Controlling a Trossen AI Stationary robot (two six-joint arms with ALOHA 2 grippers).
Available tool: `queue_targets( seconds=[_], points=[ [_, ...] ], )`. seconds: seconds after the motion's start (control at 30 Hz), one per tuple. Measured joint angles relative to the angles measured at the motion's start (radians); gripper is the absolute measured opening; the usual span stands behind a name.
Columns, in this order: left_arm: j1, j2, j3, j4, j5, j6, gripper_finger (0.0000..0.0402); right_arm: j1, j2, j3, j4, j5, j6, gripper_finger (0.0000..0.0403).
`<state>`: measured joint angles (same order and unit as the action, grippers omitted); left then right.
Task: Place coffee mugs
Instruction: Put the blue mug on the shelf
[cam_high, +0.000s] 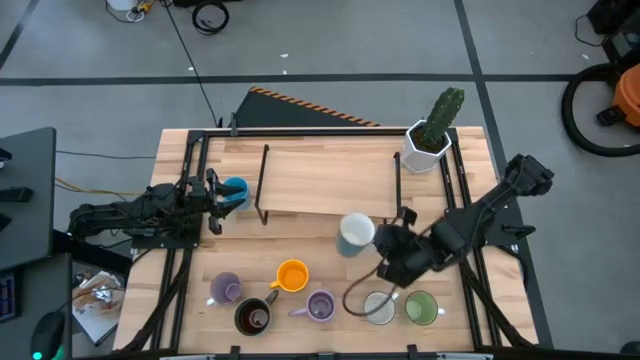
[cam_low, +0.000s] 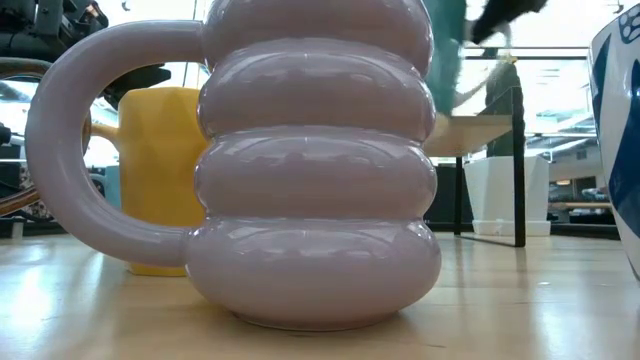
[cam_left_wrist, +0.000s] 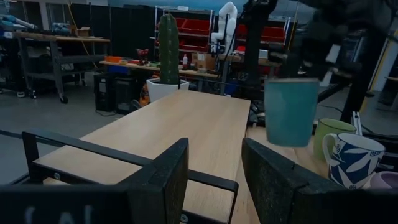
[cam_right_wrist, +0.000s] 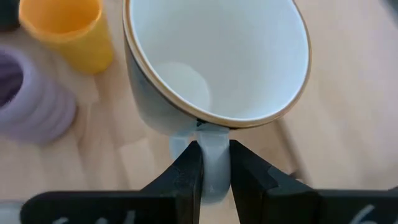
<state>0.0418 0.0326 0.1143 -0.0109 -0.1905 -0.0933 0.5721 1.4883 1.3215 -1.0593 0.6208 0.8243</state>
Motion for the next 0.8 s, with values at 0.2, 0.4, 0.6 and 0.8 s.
queue_targets(
  seconds=[0.2,0.4,0.6,0.8],
  points=[
    [0.0,0.0,0.0,-0.004,0.0,-0.001,0.0155,-0.072,-0.001,0.099,-0.056,-0.006,-0.109,0.0068],
    [0.0,0.0,0.0,-0.011,0.001,-0.008,0.0155,-0.117,-0.002,0.144,-0.124,0.02,-0.151,0.0068],
    [0.0,0.0,0.0,-0.01,0.001,-0.008,0.0155,-0.184,-0.002,0.151,-0.233,0.047,-0.114,0.0068],
    [0.0,0.0,0.0,-0.01,0.001,-0.008,0.0155,-0.273,-0.002,0.151,-0.248,0.051,-0.115,0.0068]
  ],
)
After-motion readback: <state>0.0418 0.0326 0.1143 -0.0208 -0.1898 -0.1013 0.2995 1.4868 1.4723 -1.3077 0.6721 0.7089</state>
